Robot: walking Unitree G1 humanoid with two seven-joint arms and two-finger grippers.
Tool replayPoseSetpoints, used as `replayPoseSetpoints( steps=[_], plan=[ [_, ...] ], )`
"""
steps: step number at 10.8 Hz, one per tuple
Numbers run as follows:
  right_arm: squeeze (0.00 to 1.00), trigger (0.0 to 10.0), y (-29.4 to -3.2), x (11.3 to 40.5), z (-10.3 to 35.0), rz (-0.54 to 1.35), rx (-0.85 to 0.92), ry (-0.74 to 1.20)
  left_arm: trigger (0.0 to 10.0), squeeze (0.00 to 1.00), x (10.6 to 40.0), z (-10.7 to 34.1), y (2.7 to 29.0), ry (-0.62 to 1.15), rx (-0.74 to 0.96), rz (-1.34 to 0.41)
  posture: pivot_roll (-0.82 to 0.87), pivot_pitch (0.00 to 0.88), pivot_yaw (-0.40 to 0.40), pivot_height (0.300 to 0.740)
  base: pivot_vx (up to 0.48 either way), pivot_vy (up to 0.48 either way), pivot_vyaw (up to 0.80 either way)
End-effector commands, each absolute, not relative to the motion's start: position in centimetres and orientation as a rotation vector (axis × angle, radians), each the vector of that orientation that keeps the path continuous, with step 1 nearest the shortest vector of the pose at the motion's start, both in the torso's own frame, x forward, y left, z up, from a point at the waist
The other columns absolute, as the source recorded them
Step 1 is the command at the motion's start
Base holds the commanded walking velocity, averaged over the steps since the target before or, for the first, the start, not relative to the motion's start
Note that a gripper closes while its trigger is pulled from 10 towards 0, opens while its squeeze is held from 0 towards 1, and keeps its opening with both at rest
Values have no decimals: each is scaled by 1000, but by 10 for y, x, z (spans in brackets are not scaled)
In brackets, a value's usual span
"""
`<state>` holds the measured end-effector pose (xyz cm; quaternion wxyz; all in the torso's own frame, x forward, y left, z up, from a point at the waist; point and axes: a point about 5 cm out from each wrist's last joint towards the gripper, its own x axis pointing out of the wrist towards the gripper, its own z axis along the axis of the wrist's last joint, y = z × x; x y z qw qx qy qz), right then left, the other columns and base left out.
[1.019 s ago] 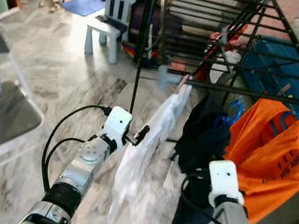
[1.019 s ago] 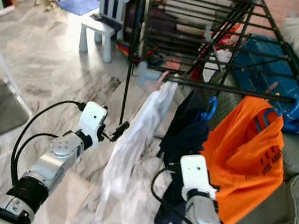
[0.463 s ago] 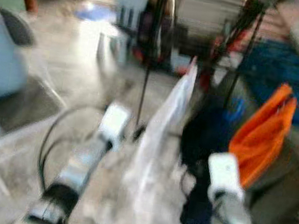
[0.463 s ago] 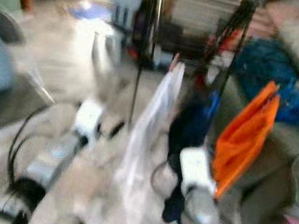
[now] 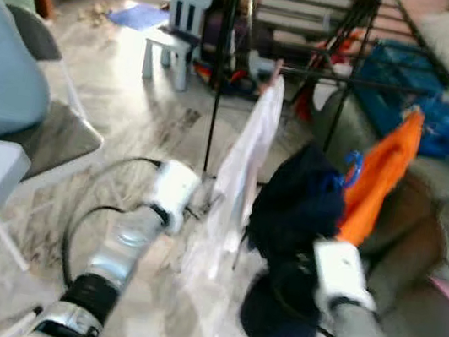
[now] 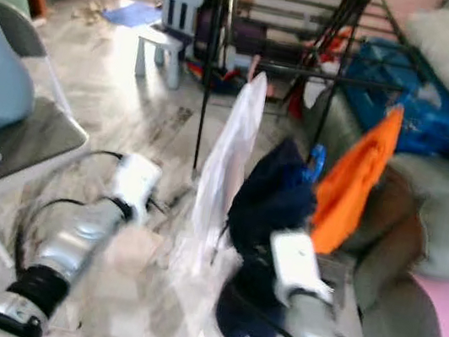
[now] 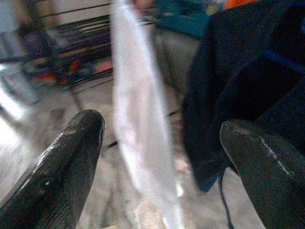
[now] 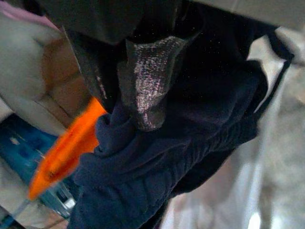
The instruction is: Hang hanger
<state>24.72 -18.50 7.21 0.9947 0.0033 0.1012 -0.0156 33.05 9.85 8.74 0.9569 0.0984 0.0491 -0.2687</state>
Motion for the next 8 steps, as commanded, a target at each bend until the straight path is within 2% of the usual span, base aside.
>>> replayPoseSetpoints(
  steps=[1, 2, 4, 6, 7, 8],
  plan=[
    [0, 10000, -187, 252, 95, -5, -16, 118, 10000, 0, 334, 92, 106, 93, 226, -548, 79, 0, -83, 740, -240, 0, 0],
    [0, 10000, -196, 251, 106, 6, -50, 110, 10000, 0, 332, 91, 108, 94, 268, -593, 82, 0, -66, 740, -240, 0, 0],
    [0, 10000, -196, 248, 114, 10, -45, 101, 10000, 0, 331, 94, 102, 70, 263, -633, 82, 0, -50, 740, 0, 0, 0],
    [0, 10000, -181, 243, 105, -35, 68, 146, 10000, 0, 328, 91, 102, 76, 168, -579, 87, 0, -68, 740, 0, 0, 0],
    [0, 10000, -172, 248, 107, -68, 135, 111, 10000, 0, 325, 90, 102, 57, 151, -546, 97, 0, -66, 740, 0, 0, 0],
    [0, 10000, -165, 248, 108, -68, 116, 95, 10000, 0, 327, 91, 104, 58, 134, -518, 102, 0, -62, 740, 0, 0, 0]
  ],
)
